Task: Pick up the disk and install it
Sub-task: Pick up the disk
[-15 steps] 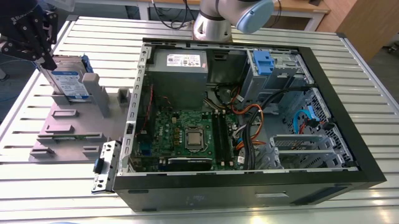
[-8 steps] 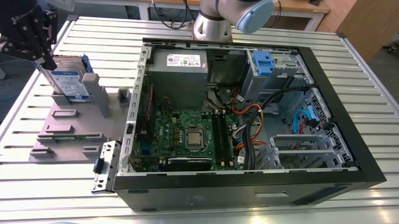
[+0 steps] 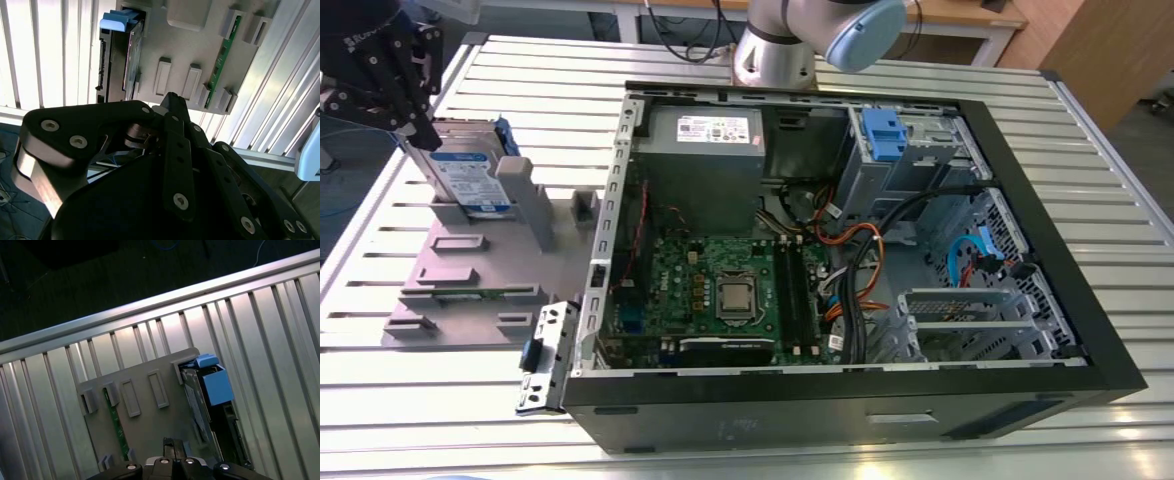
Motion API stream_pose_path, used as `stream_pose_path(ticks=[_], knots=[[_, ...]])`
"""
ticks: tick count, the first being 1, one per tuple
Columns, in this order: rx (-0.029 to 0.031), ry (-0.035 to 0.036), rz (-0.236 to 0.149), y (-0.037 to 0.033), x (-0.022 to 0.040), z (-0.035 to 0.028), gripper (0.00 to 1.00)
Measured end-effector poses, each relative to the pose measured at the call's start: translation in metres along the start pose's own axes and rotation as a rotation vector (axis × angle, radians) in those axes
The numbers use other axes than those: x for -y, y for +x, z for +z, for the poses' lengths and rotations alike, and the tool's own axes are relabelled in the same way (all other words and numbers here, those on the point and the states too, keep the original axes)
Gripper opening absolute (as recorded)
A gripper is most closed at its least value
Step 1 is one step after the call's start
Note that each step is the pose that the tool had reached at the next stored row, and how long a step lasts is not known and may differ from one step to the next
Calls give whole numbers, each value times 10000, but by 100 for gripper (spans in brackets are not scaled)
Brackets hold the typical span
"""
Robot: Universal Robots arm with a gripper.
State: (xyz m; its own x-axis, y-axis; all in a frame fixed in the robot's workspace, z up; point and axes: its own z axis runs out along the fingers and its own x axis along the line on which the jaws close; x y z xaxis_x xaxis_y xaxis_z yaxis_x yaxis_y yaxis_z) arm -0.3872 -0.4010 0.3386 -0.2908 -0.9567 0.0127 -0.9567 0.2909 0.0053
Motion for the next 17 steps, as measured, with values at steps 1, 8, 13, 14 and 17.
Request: stream_pose_path(ticks=[1, 8, 13, 14, 17], knots=[[0, 0, -10, 0, 0, 0, 11], [0, 1, -68, 0, 0, 0, 11], [-1, 1, -109, 0, 0, 0, 11], [-1, 2, -117, 1, 0, 0, 11], [-1, 2, -141, 1, 0, 0, 11]])
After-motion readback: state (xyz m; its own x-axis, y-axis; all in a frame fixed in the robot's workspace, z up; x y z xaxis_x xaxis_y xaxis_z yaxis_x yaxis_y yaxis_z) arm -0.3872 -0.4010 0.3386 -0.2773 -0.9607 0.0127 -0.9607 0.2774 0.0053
